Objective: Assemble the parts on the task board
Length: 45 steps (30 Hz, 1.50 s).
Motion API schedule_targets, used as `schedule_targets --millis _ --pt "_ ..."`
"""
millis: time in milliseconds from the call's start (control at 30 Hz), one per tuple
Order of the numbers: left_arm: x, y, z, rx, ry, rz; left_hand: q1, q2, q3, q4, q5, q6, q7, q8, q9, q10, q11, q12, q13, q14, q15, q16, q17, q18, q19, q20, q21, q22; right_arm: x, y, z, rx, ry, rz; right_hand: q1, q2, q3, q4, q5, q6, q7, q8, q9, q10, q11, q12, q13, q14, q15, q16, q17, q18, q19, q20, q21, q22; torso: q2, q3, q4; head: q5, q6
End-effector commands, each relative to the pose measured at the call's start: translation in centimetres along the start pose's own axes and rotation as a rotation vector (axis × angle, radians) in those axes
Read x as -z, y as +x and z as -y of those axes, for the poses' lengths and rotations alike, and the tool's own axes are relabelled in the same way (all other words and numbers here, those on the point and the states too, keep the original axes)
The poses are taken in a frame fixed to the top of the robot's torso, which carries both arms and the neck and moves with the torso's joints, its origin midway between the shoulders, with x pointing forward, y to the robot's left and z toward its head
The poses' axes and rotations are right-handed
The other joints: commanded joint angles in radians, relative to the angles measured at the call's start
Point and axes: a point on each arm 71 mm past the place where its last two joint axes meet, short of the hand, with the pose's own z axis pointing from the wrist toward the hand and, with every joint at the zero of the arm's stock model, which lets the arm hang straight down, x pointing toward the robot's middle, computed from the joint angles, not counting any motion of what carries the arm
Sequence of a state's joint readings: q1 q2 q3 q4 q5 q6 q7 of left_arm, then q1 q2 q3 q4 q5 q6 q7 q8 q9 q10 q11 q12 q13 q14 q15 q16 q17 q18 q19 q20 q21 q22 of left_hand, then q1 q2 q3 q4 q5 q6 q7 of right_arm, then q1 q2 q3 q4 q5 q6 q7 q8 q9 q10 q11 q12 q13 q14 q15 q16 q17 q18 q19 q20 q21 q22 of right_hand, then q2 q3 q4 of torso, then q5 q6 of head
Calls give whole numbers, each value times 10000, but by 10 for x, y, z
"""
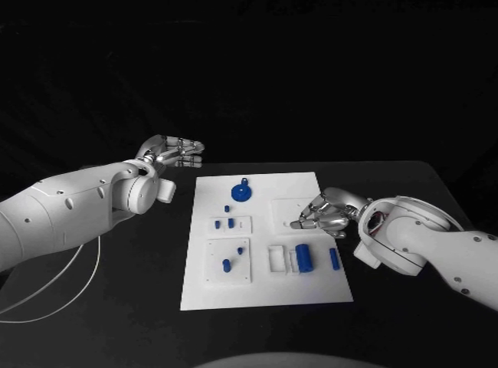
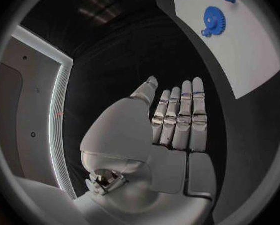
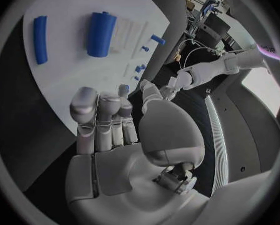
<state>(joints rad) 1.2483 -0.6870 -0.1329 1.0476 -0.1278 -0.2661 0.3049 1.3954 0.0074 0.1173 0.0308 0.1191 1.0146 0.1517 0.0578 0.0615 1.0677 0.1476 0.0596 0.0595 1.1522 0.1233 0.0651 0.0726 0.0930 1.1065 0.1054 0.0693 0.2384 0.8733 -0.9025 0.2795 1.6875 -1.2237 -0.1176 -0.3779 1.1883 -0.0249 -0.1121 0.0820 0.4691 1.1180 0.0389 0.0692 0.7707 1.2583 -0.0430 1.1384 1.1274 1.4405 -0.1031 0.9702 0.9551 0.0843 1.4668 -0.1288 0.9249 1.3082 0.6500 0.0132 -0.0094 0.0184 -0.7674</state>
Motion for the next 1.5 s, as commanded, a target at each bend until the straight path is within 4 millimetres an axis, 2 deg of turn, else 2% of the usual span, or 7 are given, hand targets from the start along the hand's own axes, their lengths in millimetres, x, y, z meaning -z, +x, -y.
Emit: schedule_targets --millis 33,267,467,567,867,1000,1500 --pt "0 1 0 66 98 -62 -81 -49 -15 -13 39 -93 -12 49 10 -23 -26 -1 2 -33 11 -39 14 86 73 24 44 -8 3 5 8 66 1196 -311 -55 18 2 35 141 6 -100 -54 61 131 -10 63 248 25 -13 16 99 13 630 54 171 655 -79 -5 -36 -113 -124" --pt "1 2 0 3 110 -43 -145 -69 -68 -74 29 -141 5 48 9 -58 -10 -2 3 -110 40 -41 9 50 -20 58 4 -134 8 13 14 237 2169 -876 -336 -89 -311 210 -56 8 -76 -41 184 156 0 -78 379 46 1 -24 183 9 624 65 208 682 -113 -5 -61 -122 -264" --pt "1 0 1 -57 277 110 -144 -66 -71 -94 43 -158 9 48 9 -40 -15 -1 3 -100 34 -41 17 52 -8 49 32 -177 9 14 18 558 2522 -1117 -396 -163 -501 269 -433 8 -237 -35 3382 188 -113 -231 523 65 -61 -90 310 -38 626 -2 141 703 -114 -5 -82 -83 -259" --pt "1 0 1 -70 326 145 -144 -66 -71 -94 43 -158 9 48 9 -40 -15 -1 3 -100 34 -41 17 52 -8 49 32 -177 10 14 20 708 2599 -1214 -438 -131 -588 399 -402 1 -263 -36 3738 180 -114 -308 524 74 -69 -123 331 -43 624 -3 130 715 -108 -11 -82 -78 -247" --pt "1 0 2 -66 357 129 -144 -66 -71 -94 43 -158 9 48 9 -40 -15 -1 3 -100 34 -41 17 52 -8 49 32 -177 10 23 19 1147 2632 -1791 -571 -57 -798 560 -786 -91 -211 -40 3429 81 -66 -475 438 76 -42 -140 405 -31 621 23 76 735 -110 -35 -65 -46 -285" --pt "1 0 2 -59 345 110 -144 -66 -71 -94 43 -158 9 48 9 -40 -15 -1 3 -100 34 -41 17 52 -8 49 32 -177 9 28 18 1196 2609 -1785 -602 -107 -758 705 -735 -86 -260 -44 4411 86 -104 -509 395 87 -66 -189 448 -38 626 -1 21 739 -109 -42 -51 -39 -305" --pt "1 0 1 -18 316 66 -210 -50 -121 -93 -6 -156 10 49 9 -39 -14 -2 3 -103 37 -41 18 47 27 54 42 -342 2 48 26 1253 2761 -1890 -650 -254 -631 1074 -890 -85 -271 -49 4549 45 -103 -576 328 93 -68 -231 464 -42 625 -2 13 746 -108 -31 -72 16 -377"
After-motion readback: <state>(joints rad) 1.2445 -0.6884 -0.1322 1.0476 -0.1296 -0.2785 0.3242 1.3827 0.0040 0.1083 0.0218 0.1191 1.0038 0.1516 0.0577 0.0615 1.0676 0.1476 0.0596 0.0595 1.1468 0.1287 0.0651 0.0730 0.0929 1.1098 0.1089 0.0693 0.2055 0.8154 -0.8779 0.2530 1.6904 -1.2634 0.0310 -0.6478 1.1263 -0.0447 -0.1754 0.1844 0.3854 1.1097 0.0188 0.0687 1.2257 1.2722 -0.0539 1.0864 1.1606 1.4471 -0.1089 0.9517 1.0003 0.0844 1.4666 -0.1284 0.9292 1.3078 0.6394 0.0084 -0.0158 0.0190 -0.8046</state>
